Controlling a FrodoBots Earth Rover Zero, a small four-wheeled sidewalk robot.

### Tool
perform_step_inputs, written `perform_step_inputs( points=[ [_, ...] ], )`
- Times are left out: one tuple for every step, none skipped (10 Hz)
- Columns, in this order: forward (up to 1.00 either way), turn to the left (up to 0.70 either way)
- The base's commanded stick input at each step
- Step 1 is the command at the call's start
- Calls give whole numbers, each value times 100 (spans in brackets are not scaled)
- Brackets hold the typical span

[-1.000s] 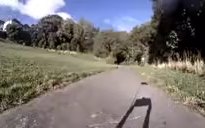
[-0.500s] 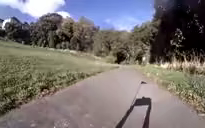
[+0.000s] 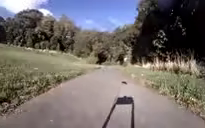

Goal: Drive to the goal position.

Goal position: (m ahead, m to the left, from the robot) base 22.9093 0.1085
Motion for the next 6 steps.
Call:
perform_step_inputs(
  points=[
    [100, 0],
    [100, -38],
    [100, -39],
    [100, -40],
    [100, 0],
    [100, 0]
  ],
)
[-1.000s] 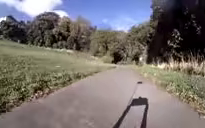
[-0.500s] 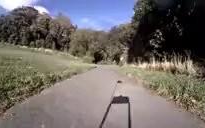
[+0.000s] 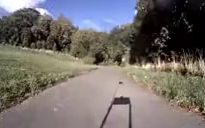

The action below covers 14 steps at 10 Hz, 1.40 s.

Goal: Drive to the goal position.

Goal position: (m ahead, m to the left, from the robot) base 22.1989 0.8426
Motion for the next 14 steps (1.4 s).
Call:
perform_step_inputs(
  points=[
    [100, 0],
    [100, 0],
    [100, 0],
    [100, 0],
    [100, 0],
    [100, 0],
    [100, 0],
    [100, 0],
    [100, 0],
    [100, 0],
    [100, 0],
    [100, 0],
    [100, 0],
    [100, 0]
  ],
)
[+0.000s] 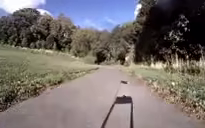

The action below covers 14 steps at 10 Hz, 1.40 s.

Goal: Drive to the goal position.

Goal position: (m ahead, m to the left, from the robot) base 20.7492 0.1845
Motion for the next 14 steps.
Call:
perform_step_inputs(
  points=[
    [100, -2],
    [100, -7],
    [100, -12],
    [100, -18],
    [100, -23],
    [100, -28],
    [100, -33],
    [100, -37],
    [100, -38],
    [100, -38],
    [100, -38],
    [100, -38],
    [100, -34],
    [100, -25]
  ],
)
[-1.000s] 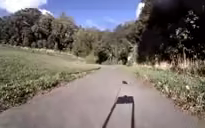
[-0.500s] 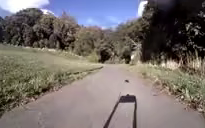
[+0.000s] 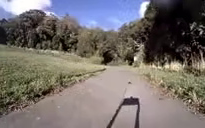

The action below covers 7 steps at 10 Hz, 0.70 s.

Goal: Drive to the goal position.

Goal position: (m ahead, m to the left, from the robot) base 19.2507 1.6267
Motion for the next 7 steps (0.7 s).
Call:
perform_step_inputs(
  points=[
    [100, -16],
    [100, -9],
    [100, -1],
    [100, 0],
    [100, 0],
    [100, 0],
    [100, 0]
  ],
)
